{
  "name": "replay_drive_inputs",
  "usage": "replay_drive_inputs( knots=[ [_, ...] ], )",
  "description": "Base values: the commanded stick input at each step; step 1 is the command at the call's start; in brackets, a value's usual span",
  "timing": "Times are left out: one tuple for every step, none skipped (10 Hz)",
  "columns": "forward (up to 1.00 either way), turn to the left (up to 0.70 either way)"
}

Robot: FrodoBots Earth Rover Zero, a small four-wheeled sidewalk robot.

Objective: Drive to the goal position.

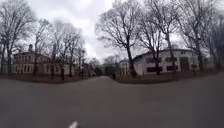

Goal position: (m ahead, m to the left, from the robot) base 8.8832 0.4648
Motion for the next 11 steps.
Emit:
replay_drive_inputs(
  knots=[
    [1.00,0.24],
    [1.00,0.35],
    [1.00,0.40],
    [1.00,0.00],
    [1.00,0.00],
    [1.00,0.00],
    [1.00,0.00],
    [1.00,0.00],
    [1.00,0.00],
    [1.00,0.00],
    [1.00,0.00]
  ],
)
